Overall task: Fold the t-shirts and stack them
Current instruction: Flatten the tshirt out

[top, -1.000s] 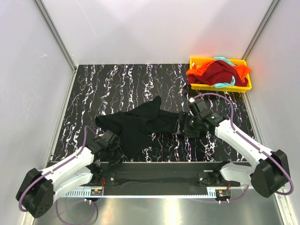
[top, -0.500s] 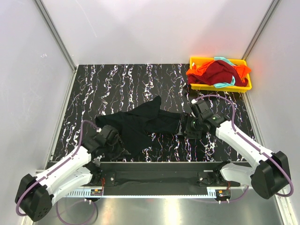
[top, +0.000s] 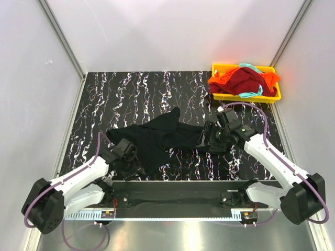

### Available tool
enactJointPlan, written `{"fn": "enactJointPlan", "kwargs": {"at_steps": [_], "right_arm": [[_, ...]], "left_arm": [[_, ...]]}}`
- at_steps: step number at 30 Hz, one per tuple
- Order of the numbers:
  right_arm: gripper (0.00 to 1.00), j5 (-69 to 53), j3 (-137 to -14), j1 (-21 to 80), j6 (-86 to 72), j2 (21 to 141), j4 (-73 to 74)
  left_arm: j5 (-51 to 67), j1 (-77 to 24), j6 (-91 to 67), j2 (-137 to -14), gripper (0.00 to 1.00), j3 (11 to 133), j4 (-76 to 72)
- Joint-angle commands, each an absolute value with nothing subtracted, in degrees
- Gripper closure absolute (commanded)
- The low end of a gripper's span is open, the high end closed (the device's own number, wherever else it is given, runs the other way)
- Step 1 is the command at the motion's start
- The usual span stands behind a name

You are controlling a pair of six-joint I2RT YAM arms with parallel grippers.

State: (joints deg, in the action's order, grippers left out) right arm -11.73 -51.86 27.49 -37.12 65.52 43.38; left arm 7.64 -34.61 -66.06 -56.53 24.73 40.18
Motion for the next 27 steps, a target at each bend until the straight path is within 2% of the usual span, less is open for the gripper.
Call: {"fn": "enactJointPlan", "kwargs": {"at_steps": [1, 7, 10, 13, 16, 25, 27], "right_arm": [[0.24, -12.31, -54.06, 26.46, -36.22, 63.55, 45.00], [0.24, -12.57, -53.26, 25.31, -35.68, 63.28, 45.44], [0.24, -11.61, -52.91, 25.05, -36.64, 63.02, 46.23], [0.25, -10.90, -51.16, 23.91, -38.75, 63.54, 47.02], [0.27, -11.34, -48.27, 21.37, -40.42, 65.47, 47.11], [0.34, -14.41, -42.28, 12.40, -39.82, 70.22, 44.39], [0.39, -15.46, -41.93, 11.95, -39.46, 72.23, 42.12]], "left_arm": [[6.33, -34.80, -66.80, -58.00, 0.48, 25.05, 37.36], [5.71, -34.98, -66.62, -59.59, 0.53, 24.35, 34.55], [5.98, -35.16, -66.62, -61.08, 0.60, 23.91, 33.40], [5.10, -35.24, -66.36, -60.47, 0.73, 23.12, 32.43], [3.96, -35.07, -64.79, -58.72, 1.00, 23.55, 31.99], [-2.37, -34.45, -51.17, -55.99, 1.00, 36.90, 38.67], [-2.81, -34.45, -49.23, -55.99, 1.00, 39.27, 38.94]]}}
